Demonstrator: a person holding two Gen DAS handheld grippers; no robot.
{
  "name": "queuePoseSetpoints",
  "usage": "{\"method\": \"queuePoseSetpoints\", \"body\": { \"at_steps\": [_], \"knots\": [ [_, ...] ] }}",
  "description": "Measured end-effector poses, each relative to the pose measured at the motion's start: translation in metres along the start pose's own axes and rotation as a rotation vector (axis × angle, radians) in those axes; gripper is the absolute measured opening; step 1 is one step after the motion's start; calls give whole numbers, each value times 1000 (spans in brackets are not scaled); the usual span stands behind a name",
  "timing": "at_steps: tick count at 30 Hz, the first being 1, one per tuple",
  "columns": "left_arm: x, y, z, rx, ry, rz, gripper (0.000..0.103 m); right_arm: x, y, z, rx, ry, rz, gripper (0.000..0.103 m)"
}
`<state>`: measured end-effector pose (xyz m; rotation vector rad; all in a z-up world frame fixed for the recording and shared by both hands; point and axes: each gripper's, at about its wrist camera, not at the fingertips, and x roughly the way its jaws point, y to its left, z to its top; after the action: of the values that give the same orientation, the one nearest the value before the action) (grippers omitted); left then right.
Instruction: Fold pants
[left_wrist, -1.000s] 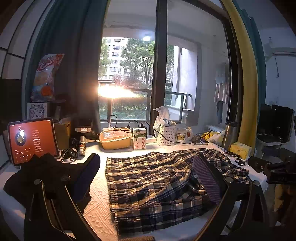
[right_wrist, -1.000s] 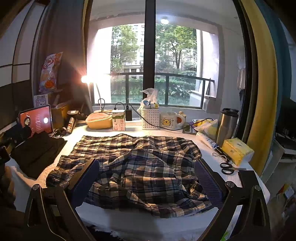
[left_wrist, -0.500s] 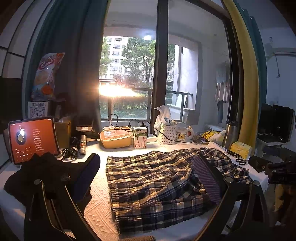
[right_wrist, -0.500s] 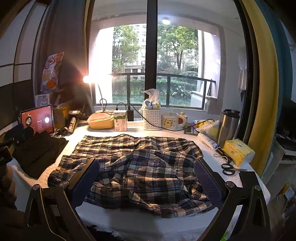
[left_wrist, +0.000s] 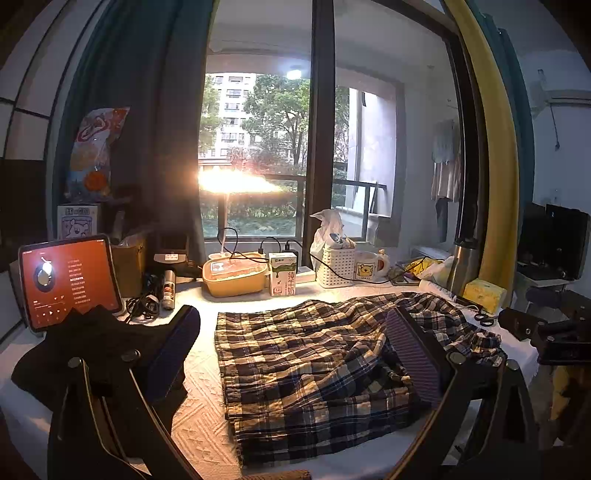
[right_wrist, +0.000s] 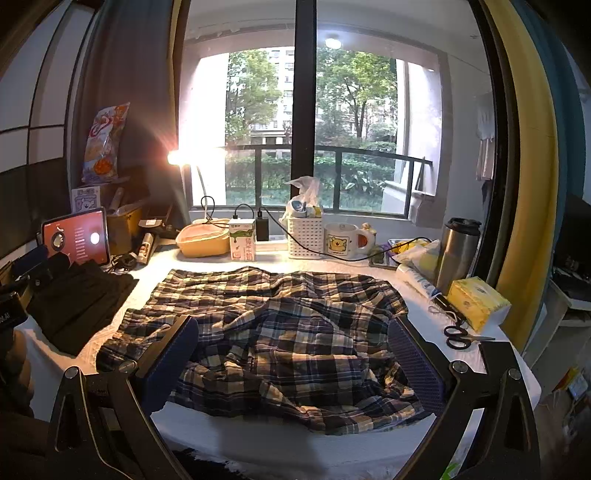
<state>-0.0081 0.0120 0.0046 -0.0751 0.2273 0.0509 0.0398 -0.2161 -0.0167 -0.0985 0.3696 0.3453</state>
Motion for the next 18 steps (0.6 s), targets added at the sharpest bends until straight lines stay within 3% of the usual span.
{"method": "queuePoseSetpoints", "body": {
  "at_steps": [18],
  "knots": [
    [1, 0, 0, 2, 8, 16, 100, 0, 1, 0, 0, -1, 1, 103]
  ]
}}
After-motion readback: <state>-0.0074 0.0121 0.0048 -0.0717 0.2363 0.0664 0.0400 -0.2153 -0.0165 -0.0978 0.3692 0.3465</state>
